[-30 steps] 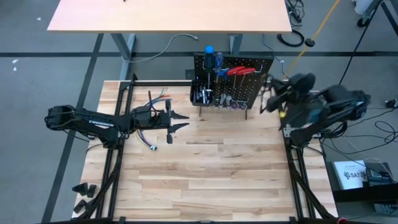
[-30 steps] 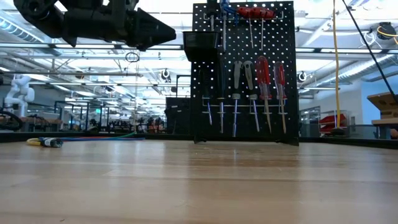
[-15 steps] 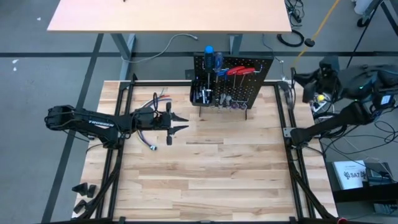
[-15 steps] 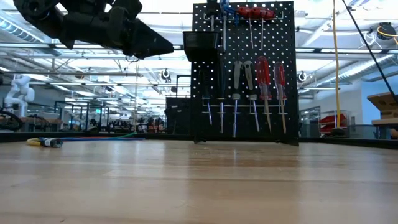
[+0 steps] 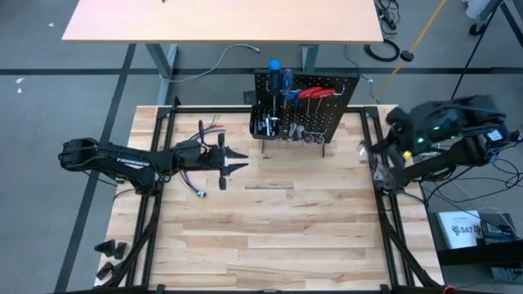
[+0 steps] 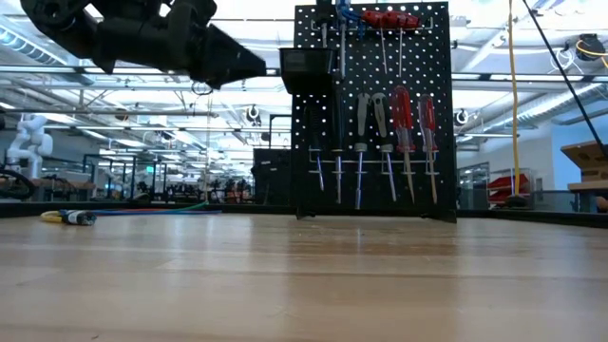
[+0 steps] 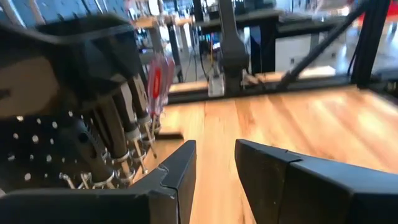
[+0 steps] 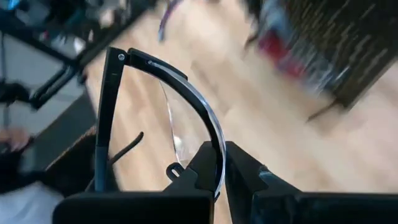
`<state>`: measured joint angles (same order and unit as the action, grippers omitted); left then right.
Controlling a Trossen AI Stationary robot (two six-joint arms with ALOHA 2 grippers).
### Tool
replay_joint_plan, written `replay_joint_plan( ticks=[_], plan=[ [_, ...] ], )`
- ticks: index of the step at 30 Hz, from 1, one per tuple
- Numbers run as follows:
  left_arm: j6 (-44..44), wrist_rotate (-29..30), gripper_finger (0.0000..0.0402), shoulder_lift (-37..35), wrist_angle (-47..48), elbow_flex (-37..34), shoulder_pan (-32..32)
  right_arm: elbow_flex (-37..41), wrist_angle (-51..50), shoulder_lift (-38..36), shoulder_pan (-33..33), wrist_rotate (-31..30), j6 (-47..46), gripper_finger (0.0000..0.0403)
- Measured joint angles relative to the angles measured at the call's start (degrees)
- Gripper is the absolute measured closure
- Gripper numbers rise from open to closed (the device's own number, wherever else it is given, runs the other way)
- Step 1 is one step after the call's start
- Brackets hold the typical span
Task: Hang tools onto peg board
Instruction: Hang the black safety goggles on the peg board
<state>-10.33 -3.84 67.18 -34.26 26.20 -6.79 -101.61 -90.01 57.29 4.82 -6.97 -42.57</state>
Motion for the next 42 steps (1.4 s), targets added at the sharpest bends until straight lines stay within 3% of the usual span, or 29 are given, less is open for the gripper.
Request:
replay_joint_plan(
  ticks=[4, 11, 18, 24, 28, 33, 42],
  plan=[
    [1.03, 0.00, 0.0283, -0.02, -2.79, -0.01, 0.04, 4.09, -0.04, 0.79, 0.00, 9.00, -3.22, 0.0398],
    [1.01, -0.26, 0.0283, -0.02, -4.18, -0.02, 0.04, 8.10, -0.08, 3.30, 0.49, 9.33, -3.46, 0.0398],
    [1.01, -0.48, 0.0283, -0.02, -4.15, -0.02, 0.04, 6.47, -0.09, 5.77, 0.50, 0.93, -2.06, 0.0397],
    [1.08, -0.50, 0.0283, -0.02, -4.01, -0.02, 0.11, 4.77, -0.03, 7.02, 0.45, -16.02, 0.84, 0.0397],
    [1.45, -0.50, 0.0283, -0.01, -3.96, -0.02, 0.56, 4.71, -0.01, 7.03, 0.44, -21.82, 1.27, 0.0397],
    [1.45, -0.59, 0.0283, -0.02, -3.90, -0.02, 0.55, 3.61, -0.09, 6.64, 0.12, -24.30, 1.29, 0.0397],
    [1.08, -0.57, 0.0283, -0.02, -3.89, -0.02, 0.55, -6.89, -0.03, 7.57, -1.49, -26.07, 5.32, 0.0398]
  ],
)
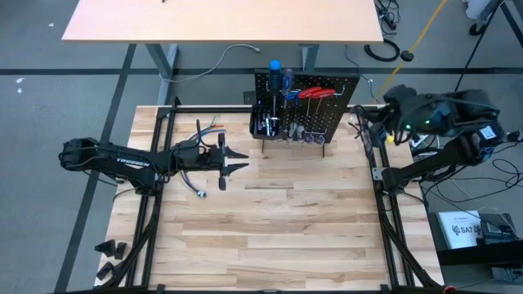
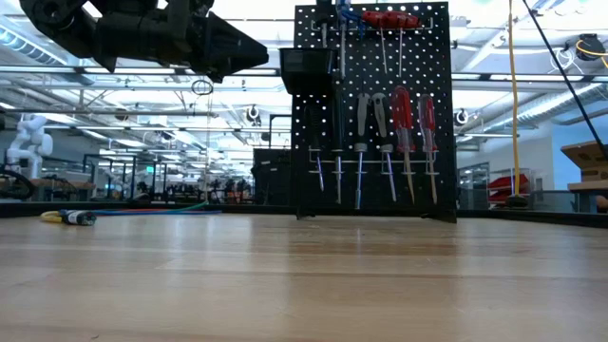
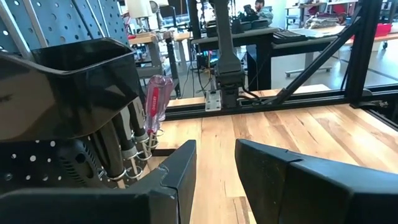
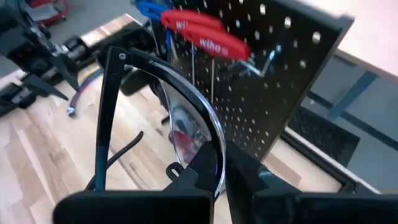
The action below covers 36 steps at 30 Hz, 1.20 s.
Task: Hang tools onto peg board
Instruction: Hang the black safety goggles on the peg board
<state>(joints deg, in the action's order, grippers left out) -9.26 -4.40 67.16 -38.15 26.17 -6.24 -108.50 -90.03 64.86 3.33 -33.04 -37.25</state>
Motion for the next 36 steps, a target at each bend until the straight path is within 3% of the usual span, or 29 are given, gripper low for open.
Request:
replay_joint_plan(
  ticks=[10, 15, 21, 31, 36],
  plan=[
    [-0.02, 0.00, 0.0283, 0.00, 0.90, 0.00, 0.02, -5.67, 0.04, -0.70, -0.02, -0.16, 3.72, 0.0398],
    [-0.07, 0.02, 0.0283, 0.02, 1.75, 0.00, 0.00, -6.10, 0.03, -3.20, -0.02, -3.03, 2.65, 0.0398],
    [-0.07, 0.02, 0.0283, 0.02, 1.60, 0.00, 0.00, 0.47, 0.04, -4.45, -0.02, -4.33, -2.00, 0.0398],
    [-0.02, 0.03, 0.0283, 0.02, 1.53, 0.00, 0.00, 15.98, 0.06, -1.89, 0.11, -16.50, -12.14, 0.0398],
    [-0.02, 0.04, 0.0283, 0.02, 1.57, 0.00, 0.00, 20.31, 0.73, -0.06, 0.14, -18.33, -17.48, 0.0398]
  ],
)
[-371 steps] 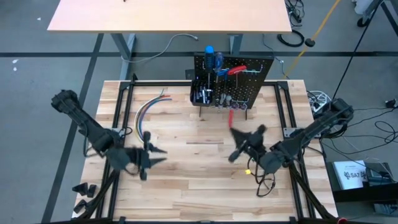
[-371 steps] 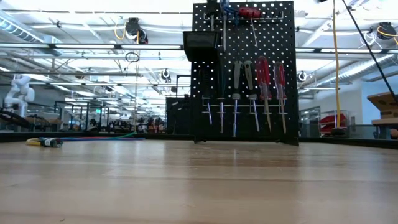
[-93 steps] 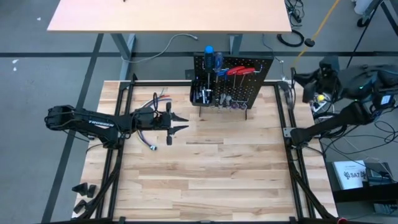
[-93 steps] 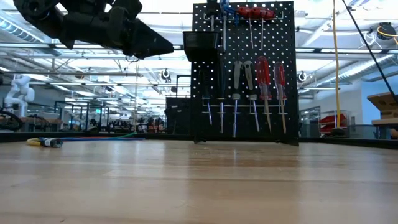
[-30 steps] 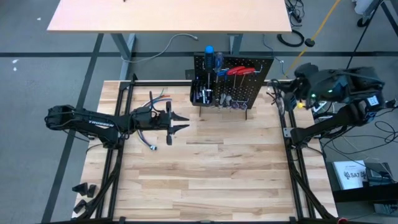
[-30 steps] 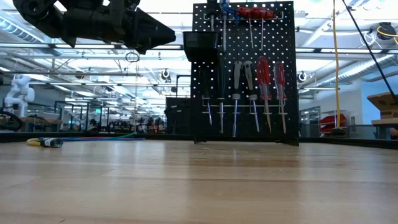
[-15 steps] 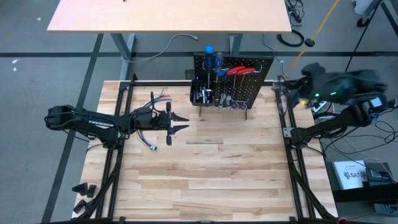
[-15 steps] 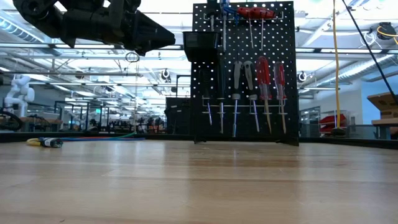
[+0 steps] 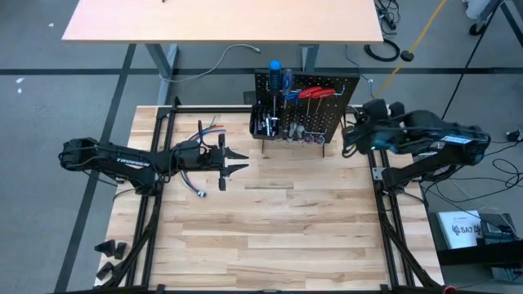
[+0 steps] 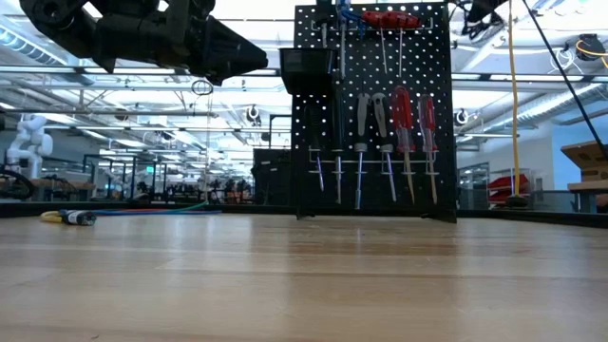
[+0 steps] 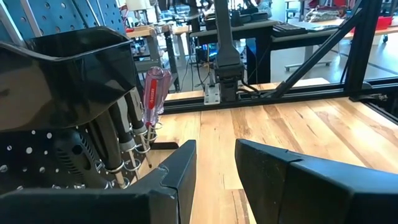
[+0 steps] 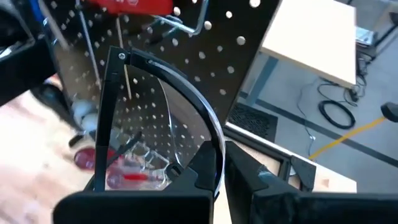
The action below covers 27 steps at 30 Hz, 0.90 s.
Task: Hang tools onto peg board
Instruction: Hang the black safety goggles on the peg board
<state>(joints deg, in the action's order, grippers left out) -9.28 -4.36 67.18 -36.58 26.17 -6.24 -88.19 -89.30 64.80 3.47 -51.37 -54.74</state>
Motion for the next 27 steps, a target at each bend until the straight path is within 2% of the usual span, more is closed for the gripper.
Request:
replay_joint_plan(
  ticks=[8, 16, 19, 23, 27],
  plan=[
    [-0.02, 0.02, 0.0283, 0.00, 0.03, 0.00, 0.00, 1.61, 0.25, 3.57, 4.73, -12.24, -10.83, 0.0398],
    [-0.07, 0.02, 0.0283, 0.00, 2.43, 0.00, 0.00, 1.65, -0.51, 8.03, 8.87, -17.49, -16.85, 0.0398],
    [-0.07, 0.02, 0.0283, 0.00, 3.39, 0.00, 0.00, 1.65, -0.63, 9.13, 9.47, -16.57, -17.70, 0.0398],
    [0.43, -1.10, 0.0283, 0.00, 2.15, 0.00, 0.00, 1.65, -0.18, 10.17, 10.54, -11.06, -16.03, 0.0398],
    [3.91, -12.60, 0.0283, 2.24, -9.17, 0.00, 0.46, 1.65, 4.48, 10.45, 12.51, -4.04, -10.40, 0.0396]
  ],
)
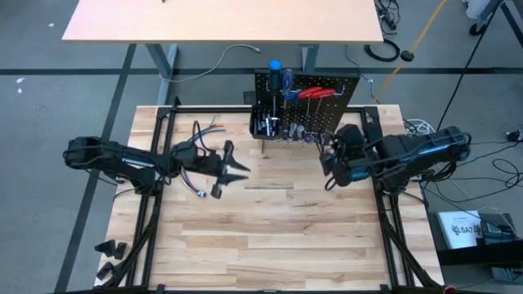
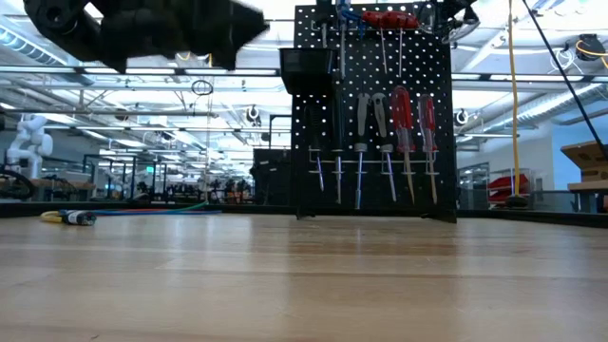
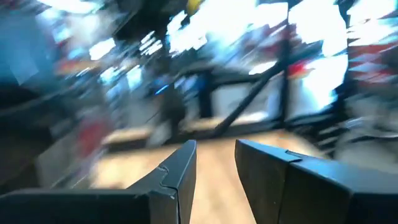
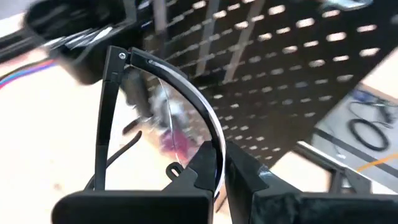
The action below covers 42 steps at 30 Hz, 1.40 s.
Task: Hang tools onto peg board
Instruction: Hang the black safety goggles on the peg board
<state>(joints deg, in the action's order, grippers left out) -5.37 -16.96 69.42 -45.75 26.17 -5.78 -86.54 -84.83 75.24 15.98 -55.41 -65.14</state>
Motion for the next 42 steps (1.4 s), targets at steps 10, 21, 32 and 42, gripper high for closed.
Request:
replay_joint_plan(
  ticks=[10, 21, 32, 42],
  plan=[
    [1.03, -6.66, 0.0283, 11.14, -17.48, 1.72, 4.77, 0.00, 5.10, -3.98, 3.87, 12.71, 9.68, 0.0398],
    [-4.36, 1.31, 0.0283, 21.44, -17.85, 13.83, 14.17, -0.02, 31.78, 0.02, 8.14, 21.63, 29.02, 0.0397],
    [-5.50, 5.69, 0.0283, 23.11, -17.56, 16.41, 17.22, 0.00, 34.65, 12.02, 11.09, 21.28, 26.85, 0.0397],
    [-5.48, 13.37, 0.0283, 23.09, -13.48, 16.55, 17.96, 0.00, 35.49, 14.88, 11.11, 20.34, 24.47, 0.0396]
  ],
)
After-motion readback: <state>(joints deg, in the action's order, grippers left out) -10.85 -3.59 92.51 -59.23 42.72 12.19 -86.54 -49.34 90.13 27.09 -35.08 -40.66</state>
